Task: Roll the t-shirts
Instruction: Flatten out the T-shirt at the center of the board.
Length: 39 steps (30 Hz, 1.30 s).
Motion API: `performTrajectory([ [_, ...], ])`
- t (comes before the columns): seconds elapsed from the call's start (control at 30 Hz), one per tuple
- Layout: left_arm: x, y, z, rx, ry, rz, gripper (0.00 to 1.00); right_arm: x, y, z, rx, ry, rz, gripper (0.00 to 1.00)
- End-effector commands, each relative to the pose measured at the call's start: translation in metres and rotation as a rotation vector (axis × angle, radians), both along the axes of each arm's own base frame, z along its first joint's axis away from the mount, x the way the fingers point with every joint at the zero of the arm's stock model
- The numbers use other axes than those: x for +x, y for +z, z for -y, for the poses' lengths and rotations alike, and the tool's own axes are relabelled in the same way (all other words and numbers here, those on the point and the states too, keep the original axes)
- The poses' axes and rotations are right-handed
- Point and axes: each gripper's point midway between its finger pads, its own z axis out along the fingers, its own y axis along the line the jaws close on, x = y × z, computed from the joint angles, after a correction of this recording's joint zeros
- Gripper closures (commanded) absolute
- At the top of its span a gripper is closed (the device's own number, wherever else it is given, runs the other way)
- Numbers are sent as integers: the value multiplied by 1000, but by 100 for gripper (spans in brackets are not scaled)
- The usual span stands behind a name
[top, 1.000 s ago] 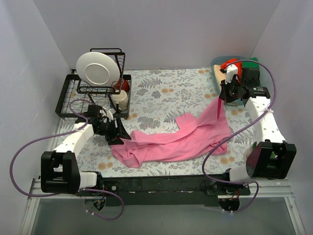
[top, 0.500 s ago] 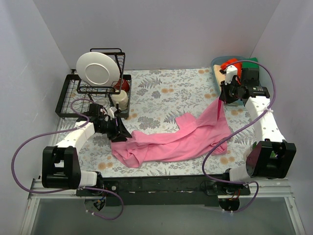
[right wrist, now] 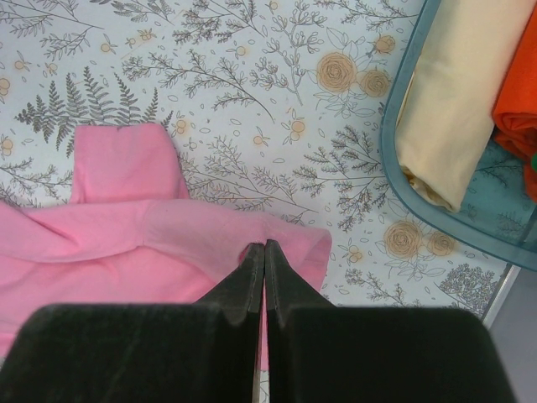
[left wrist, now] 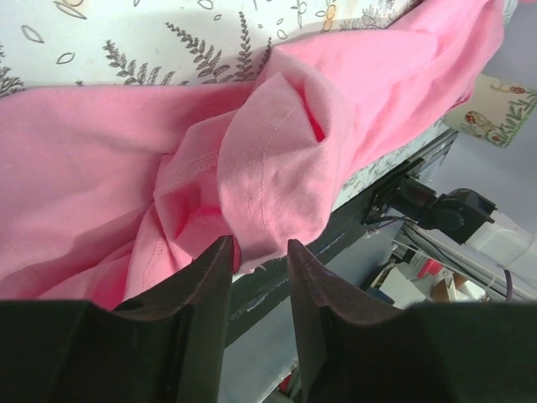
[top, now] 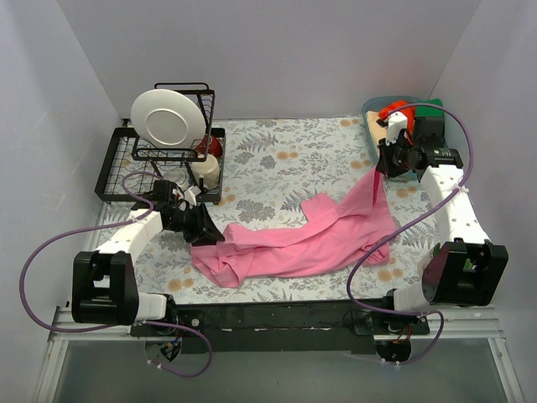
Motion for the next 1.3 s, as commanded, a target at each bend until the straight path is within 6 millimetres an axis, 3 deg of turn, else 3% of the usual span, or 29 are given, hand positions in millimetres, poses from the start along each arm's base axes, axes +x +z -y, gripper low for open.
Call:
performTrajectory([
  [0.0,2,8,10,-78,-27,33,71,7,18,0,2,1,62,99],
  [0.13,5,9,11,-89,-29,39,82,7,18,0,0,1,66,99],
  [0.23,13,13,9,-69,-24,70,99,6,19,0,4,-5,69,99],
  [0.37,46,51,2,-13,-16,262,100,12,38,4,-3,-29,121,99],
  [0.47,80,111,-12,52,24,527,100,25,74,17,-40,-85,217,99],
  [0.5,86,130,-16,71,36,599,100,31,99,24,-55,-122,279,99],
  [0.53,93,159,-21,90,48,693,100,33,110,30,-59,-145,304,99],
  [0.63,100,205,-33,160,62,847,100,38,157,43,-62,-206,420,99],
  [0.83,95,269,-51,262,106,1049,100,27,223,67,-72,-312,602,99],
  [0.9,96,295,-65,307,150,1111,100,15,249,72,-70,-334,668,99],
  [1.07,84,346,-77,364,203,1237,100,-23,322,78,-67,-386,873,99],
  [1.1,78,364,-78,368,215,1282,100,-32,339,78,-68,-397,917,99],
  [1.27,58,415,-87,396,280,1400,100,-76,391,74,-77,-403,1062,99],
])
